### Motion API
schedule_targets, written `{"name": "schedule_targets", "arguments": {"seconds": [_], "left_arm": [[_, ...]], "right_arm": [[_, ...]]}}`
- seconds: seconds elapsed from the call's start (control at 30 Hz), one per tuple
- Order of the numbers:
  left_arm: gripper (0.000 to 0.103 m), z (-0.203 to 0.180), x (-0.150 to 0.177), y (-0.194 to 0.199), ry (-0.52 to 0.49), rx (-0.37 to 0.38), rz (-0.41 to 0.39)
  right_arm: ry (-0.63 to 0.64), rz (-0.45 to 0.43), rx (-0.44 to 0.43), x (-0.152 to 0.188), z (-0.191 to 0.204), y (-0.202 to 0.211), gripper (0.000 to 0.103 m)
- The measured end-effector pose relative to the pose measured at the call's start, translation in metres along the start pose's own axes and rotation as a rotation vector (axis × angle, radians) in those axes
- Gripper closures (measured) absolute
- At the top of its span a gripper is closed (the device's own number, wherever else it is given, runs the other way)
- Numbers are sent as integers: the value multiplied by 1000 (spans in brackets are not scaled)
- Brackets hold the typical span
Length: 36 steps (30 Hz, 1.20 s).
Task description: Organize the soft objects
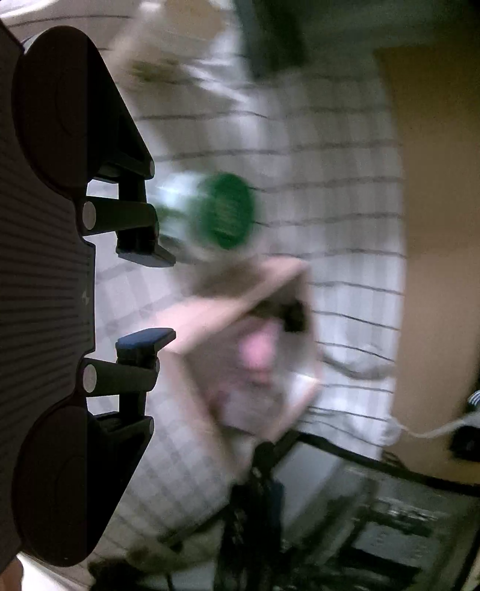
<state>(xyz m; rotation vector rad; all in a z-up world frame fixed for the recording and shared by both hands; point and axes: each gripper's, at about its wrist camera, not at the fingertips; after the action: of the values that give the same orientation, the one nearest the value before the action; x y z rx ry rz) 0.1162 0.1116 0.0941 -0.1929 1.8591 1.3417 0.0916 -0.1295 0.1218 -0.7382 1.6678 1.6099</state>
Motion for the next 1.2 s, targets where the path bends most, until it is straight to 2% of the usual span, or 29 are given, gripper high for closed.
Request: {"name": "schedule_targets", "arguments": {"seconds": [0.13,0.2,0.27,0.43,0.5,0.6,0.67,0.8,0.9,1.1,1.2], "left_arm": [[63,18,45,8,56,-33,63],[63,19,64,11,53,-87,73],[63,19,80,12,92,-147,94],[63,4,107,10,195,-263,83],[57,-11,114,6,247,-312,54],[52,-38,118,1,257,-391,13],[51,-50,123,-1,297,-430,-25],[51,-70,128,-2,347,-496,-71],[51,-83,130,-7,353,-515,-101],[50,-110,131,-18,351,-531,-175],[50,-114,128,-22,346,-521,-186]], "right_arm": [[36,81,-1,29,23,23,33],[73,146,-14,46,33,28,33],[139,197,-60,65,41,35,33],[205,270,-131,95,38,24,33],[225,270,-180,100,31,17,33],[289,292,-230,107,24,5,33],[300,262,-264,111,17,0,28],[277,235,-287,115,3,-6,12],[249,210,-291,117,-7,-12,0],[271,199,-322,110,-9,-24,0],[270,169,-330,111,-12,-28,0]]}}
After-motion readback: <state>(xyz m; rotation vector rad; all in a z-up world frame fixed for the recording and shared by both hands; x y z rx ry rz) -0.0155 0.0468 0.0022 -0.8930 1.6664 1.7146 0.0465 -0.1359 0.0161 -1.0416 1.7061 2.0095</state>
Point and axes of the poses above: each gripper's, at about its wrist camera, not at the fingertips, and y roughly against the way its jaws point, z to its left, x to its underside, and after that the axes turned 2 degrees about -z, right-handed
